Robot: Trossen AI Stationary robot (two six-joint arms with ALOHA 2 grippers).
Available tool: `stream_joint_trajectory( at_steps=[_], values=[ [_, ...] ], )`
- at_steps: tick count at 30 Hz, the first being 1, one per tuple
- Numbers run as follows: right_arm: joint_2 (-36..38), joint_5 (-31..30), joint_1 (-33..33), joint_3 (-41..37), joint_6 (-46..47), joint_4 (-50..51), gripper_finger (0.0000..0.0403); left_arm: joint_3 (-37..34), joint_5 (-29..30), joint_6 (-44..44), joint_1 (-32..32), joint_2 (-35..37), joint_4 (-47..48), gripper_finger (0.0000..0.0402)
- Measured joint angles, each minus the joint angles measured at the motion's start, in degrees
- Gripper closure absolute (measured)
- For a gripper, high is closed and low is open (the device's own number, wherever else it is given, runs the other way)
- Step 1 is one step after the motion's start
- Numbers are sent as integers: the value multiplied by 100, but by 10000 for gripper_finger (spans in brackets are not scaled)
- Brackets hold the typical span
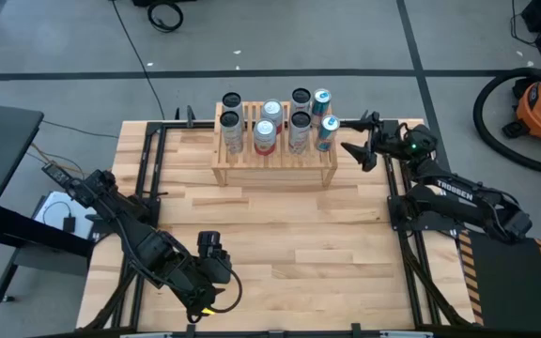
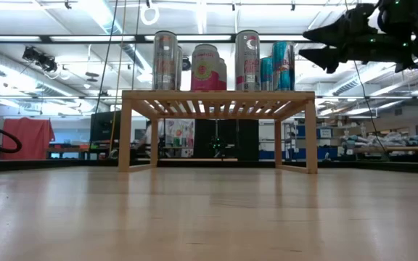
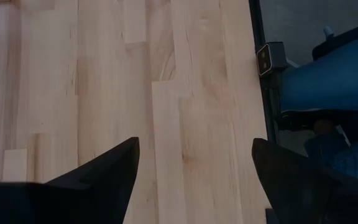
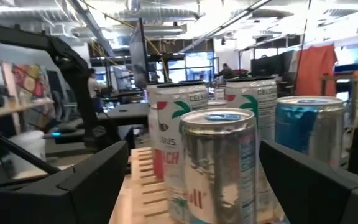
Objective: Place canned beverage on shelf
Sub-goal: Put the blue soda can on the shelf aligned with the other blue soda can
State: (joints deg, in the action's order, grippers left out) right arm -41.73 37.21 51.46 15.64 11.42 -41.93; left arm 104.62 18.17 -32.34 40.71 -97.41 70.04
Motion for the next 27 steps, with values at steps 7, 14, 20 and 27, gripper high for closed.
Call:
stream_joint_trajectory(
  at_steps=[7, 14, 20, 27],
  values=[
    [17, 427, 0, 0, 158, 1, 26, 0, 0, 2, -4, 0, -2, 88],
    [17, 496, 0, 0, 401, 2, 27, 1, 2, 0, -4, 0, -68, 88],
    [15, 407, 0, 0, 344, 9, 62, 0, 1, 0, -4, 1, -125, 88],
    [15, 63, 4, 0, 348, 392, 148, 0, 0, -1, -4, 1, -111, 88]
  ],
)
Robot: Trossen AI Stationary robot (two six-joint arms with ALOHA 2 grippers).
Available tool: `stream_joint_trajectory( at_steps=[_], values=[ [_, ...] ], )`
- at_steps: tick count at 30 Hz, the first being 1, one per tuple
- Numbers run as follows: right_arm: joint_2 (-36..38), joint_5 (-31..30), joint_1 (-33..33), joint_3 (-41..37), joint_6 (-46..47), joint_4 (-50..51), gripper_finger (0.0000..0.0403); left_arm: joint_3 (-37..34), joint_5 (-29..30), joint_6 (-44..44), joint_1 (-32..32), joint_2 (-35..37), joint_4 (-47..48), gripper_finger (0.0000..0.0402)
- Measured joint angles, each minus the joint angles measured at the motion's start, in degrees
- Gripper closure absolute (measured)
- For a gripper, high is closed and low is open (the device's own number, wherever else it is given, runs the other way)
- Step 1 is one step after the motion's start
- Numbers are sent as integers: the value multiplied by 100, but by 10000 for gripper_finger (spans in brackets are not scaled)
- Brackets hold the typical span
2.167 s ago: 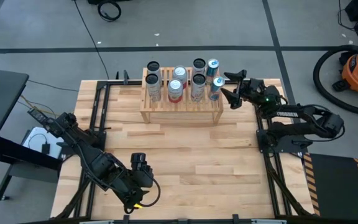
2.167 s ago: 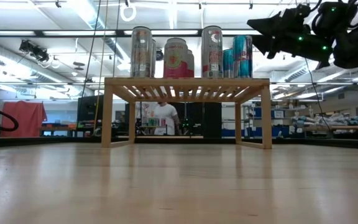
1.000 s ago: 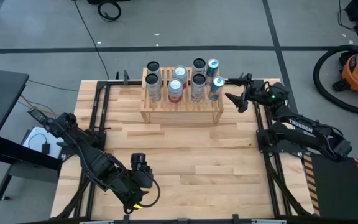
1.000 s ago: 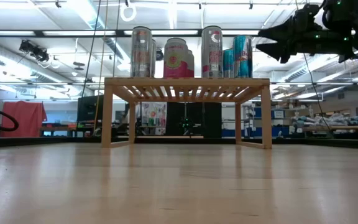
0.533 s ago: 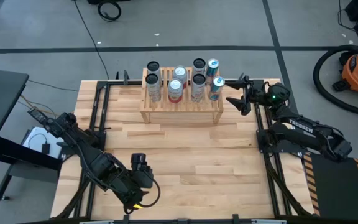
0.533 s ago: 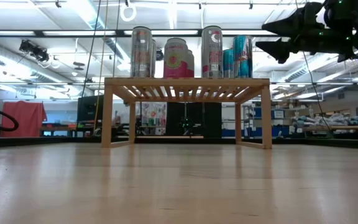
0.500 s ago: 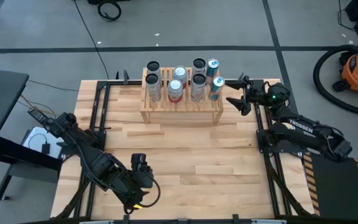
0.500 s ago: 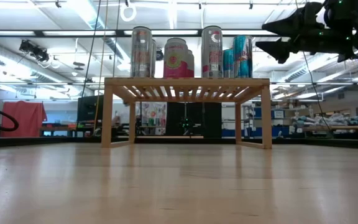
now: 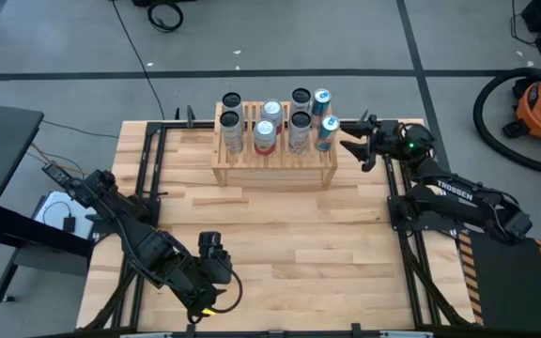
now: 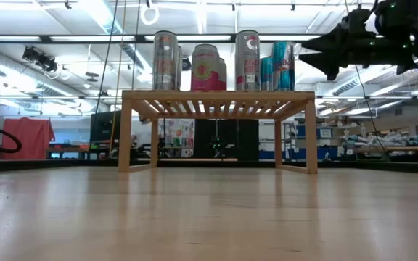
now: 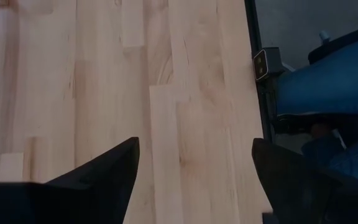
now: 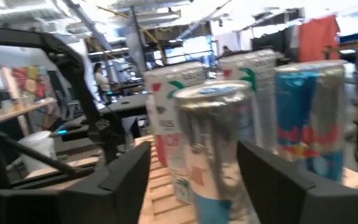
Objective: Place canned beverage on shelf
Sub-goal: Put the blue soda can on the shelf aligned with the other blue soda can
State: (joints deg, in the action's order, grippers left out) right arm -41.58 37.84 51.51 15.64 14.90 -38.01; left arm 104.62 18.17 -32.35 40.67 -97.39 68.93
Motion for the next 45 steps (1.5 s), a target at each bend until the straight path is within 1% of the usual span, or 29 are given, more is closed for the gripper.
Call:
stream_joint_trajectory(
  at_steps=[4, 9, 13, 16, 19, 25, 27, 30, 45],
  values=[
    [-2, -293, 0, 0, -2, 80, 202, 0, 1, -136, 9, -1, 222, 88],
    [-2, -339, 0, 0, -2, 38, 258, 0, 0, -305, 9, -1, 468, 88],
    [-2, -609, 0, 0, -1, 153, 292, 0, 2, -298, 6, -1, 470, 88],
    [-46, -797, 0, 0, 6, 253, 308, 0, 2, -298, 6, -1, 497, 88],
    [-157, -827, -8, 0, 57, 251, 316, 0, 2, -298, 6, -1, 505, 88],
    [-387, -848, -176, 0, 59, 171, 317, 0, 4, -288, 6, -1, 509, 88],
    [-428, -960, -223, 0, 61, 123, 317, 0, 2, -237, 6, -1, 515, 88],
    [-428, -1101, -282, 0, 61, 150, 317, 0, 4, -163, 6, -1, 515, 88],
    [-428, -1125, -319, 0, 152, 198, 317, 0, 4, -145, 6, -1, 515, 88]
  ],
)
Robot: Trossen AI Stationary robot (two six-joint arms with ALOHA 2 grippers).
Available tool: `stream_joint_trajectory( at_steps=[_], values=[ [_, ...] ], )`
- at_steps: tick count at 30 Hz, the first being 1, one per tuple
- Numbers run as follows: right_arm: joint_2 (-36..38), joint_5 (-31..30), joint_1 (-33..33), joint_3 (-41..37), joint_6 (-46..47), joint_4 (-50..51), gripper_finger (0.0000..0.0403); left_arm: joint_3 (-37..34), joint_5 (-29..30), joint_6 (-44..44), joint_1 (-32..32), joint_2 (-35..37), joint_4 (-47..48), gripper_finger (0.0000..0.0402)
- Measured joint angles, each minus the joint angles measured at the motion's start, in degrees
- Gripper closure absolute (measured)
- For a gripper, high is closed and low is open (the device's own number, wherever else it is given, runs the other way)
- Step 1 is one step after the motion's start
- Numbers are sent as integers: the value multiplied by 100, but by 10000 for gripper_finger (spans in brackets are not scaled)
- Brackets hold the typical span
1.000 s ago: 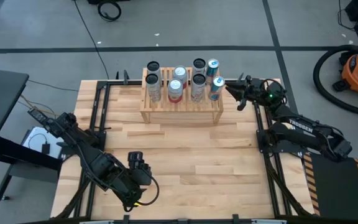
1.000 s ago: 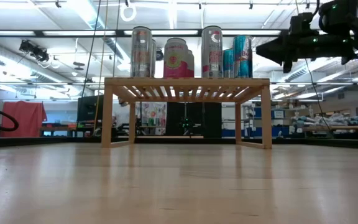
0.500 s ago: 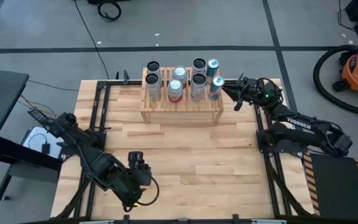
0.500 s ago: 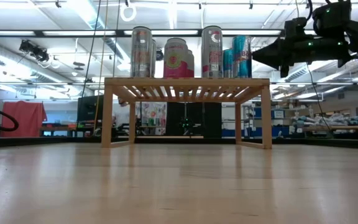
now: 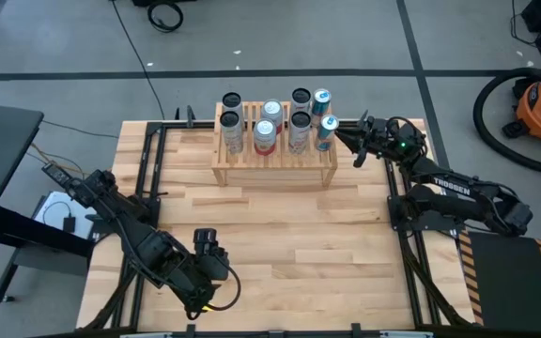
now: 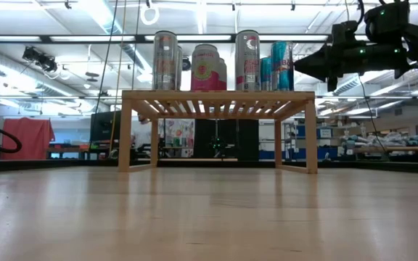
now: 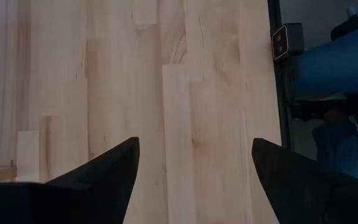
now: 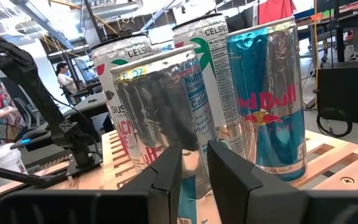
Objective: Place canned beverage on shelf
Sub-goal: Put the blue soda can on the shelf aligned with the other blue soda can, then return to Home Position
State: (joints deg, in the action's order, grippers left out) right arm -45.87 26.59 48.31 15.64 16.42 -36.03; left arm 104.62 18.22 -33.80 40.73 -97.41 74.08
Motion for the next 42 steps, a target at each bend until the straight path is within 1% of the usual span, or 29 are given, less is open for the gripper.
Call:
stream_joint_trajectory(
  at_steps=[13, 15, 17, 21, 27, 29, 31, 33, 34, 35, 38, 42],
  values=[
    [39, 71, 0, 0, 230, -38, 317, -1, 21, 147, -7, 71, 127, 88],
    [133, 223, 7, 0, 402, -145, 317, -4, 116, 90, -7, 207, 299, 88],
    [278, 573, 18, 0, 685, -278, 317, -4, 317, -23, 6, 393, 479, 88],
    [615, 1450, 20, 0, 1273, -687, 317, -4, 909, -271, 188, 852, 721, 88],
    [1106, 2360, 22, 0, 2252, -925, 317, -2, 1534, -459, 752, 1441, 739, 88],
    [1247, 2671, 22, 0, 2834, -939, 317, -2, 1759, -508, 1000, 1555, 850, 88],
    [1381, 2877, 22, 0, 3711, -938, 317, -2, 2060, -694, 1229, 1632, 1053, 88],
    [1499, 3154, 22, 0, 4508, -951, 317, -2, 2352, -1042, 1442, 1673, 1426, 88],
    [1561, 3292, 24, 0, 4733, -990, 317, -3, 2487, -1250, 1541, 1698, 1589, 88],
    [1630, 3359, 24, 0, 4895, -1087, 317, -25, 2614, -1405, 1625, 1747, 1603, 88],
    [1875, 3340, 24, 0, 5141, -1660, 317, -306, 2988, -1441, 1836, 2036, 1455, 88],
    [2214, 3178, 28, 0, 5481, -2701, 317, -945, 3120, -1758, 1885, 2517, 1448, 88]
  ],
)
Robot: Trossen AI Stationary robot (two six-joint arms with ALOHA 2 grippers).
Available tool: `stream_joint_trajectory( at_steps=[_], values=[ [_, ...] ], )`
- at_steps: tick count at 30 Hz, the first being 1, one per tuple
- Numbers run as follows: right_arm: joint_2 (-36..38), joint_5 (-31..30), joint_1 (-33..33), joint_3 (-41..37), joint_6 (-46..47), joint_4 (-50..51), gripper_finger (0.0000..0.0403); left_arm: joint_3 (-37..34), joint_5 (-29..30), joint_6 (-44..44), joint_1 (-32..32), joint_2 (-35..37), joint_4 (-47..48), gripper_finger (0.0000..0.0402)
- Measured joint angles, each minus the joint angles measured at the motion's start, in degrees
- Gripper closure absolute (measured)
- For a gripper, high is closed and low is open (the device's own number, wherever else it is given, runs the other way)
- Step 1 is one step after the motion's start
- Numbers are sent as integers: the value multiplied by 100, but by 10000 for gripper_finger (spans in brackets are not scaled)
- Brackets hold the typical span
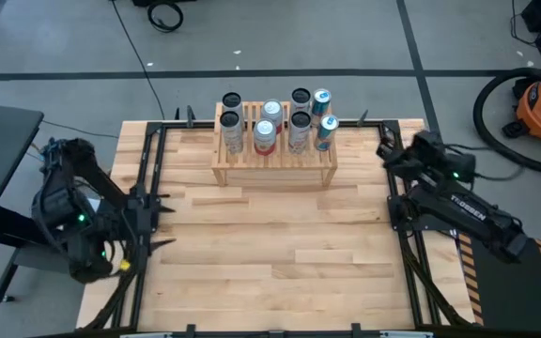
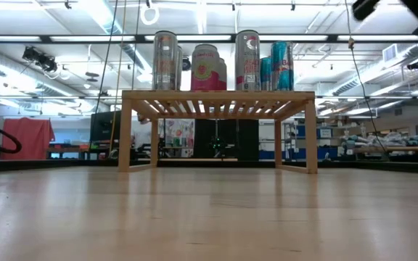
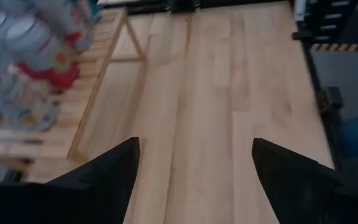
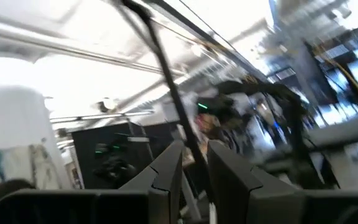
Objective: Place canned beverage on shelf
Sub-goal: Return to Home Position
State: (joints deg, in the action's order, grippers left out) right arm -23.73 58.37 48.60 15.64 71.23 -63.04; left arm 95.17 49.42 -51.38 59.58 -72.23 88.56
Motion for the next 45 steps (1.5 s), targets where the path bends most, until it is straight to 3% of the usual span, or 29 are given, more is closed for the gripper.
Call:
stream_joint_trajectory(
  at_steps=[6, 20, 26, 32, 38, 45],
  values=[
    [496, -19, 0, 1, 362, -475, 317, -1113, -12, -806, 48, 901, -175, 88],
    [1963, 328, 0, 1, -107, -484, 323, -3159, 68, -757, 119, 2461, -1361, 88],
    [2332, 539, 19, 3, -846, -670, 337, -3755, 68, -797, 119, 2872, -1781, 88],
    [2350, 526, 239, 3, -2182, 540, 365, -3943, 64, -747, 119, 2952, -2056, 88],
    [2348, 46, 413, 0, -3507, 2107, 391, -3940, 64, -304, 119, 2951, -2383, 88],
    [2348, -452, 459, 0, -4401, 3431, 389, -3940, 64, -131, 119, 2951, -2473, 88]
  ],
)
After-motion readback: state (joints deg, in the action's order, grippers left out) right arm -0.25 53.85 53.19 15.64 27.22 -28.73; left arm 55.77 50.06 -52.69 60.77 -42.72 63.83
